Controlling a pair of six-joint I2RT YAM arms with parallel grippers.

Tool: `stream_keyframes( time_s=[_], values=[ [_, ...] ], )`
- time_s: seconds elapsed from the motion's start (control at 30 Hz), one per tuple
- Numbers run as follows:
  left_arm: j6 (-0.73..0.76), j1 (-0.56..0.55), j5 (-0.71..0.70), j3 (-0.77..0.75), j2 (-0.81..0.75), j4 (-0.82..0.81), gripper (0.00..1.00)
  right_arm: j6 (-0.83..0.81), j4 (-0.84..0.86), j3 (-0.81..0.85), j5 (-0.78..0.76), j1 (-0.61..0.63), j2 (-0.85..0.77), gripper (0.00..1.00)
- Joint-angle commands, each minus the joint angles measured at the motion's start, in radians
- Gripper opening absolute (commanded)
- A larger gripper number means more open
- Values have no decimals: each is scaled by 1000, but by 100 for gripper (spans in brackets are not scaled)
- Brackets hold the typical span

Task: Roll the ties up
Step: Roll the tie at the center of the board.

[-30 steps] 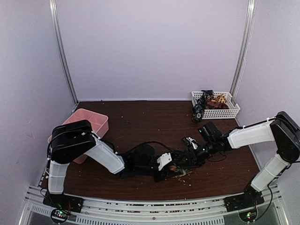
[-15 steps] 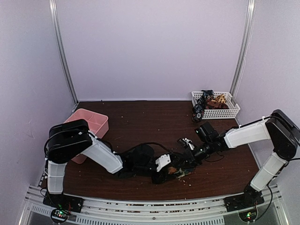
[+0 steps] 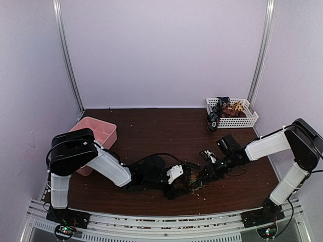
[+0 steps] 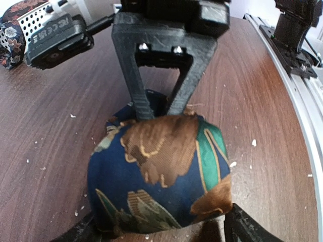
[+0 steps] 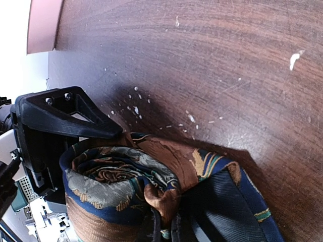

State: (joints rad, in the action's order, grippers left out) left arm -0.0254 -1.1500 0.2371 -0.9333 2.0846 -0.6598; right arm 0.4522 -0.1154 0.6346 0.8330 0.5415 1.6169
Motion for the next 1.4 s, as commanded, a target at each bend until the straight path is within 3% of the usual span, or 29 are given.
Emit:
stream_keyframes(
  time_s=[0.0, 0.3, 0.53, 0.6, 0.73, 0.9, 1.2, 1.3, 1.37],
  values=[
    [-76, -4, -8, -31, 23, -115, 79, -14, -82, -45, -197, 15, 43, 0],
    [-192, -23, -11, -112, 115, -184, 71, 26, -34, -16, -195, 64, 56, 0],
    [-142, -22, -40, -21, 77, -130, 38, 31, -34, 21, -160, 74, 35, 1],
    [-97, -24, -50, -6, 52, -50, 33, 22, -55, 35, -133, 67, -1, 10],
    [-32, -28, -74, -6, 28, 102, 31, 48, -63, 51, -68, 54, -110, 44],
    [3, -28, -75, -29, 36, 166, 31, 122, -37, 67, 37, 72, -145, 62],
    [3, -27, -64, -56, 46, 185, 33, 76, -131, 120, -7, 139, -39, 60],
    [4, -27, -64, -54, 42, 186, 35, 49, -142, 121, -39, 141, -9, 48],
    [4, -27, -64, -55, 36, 184, 37, 31, -147, 119, -58, 142, 5, 32]
  ],
)
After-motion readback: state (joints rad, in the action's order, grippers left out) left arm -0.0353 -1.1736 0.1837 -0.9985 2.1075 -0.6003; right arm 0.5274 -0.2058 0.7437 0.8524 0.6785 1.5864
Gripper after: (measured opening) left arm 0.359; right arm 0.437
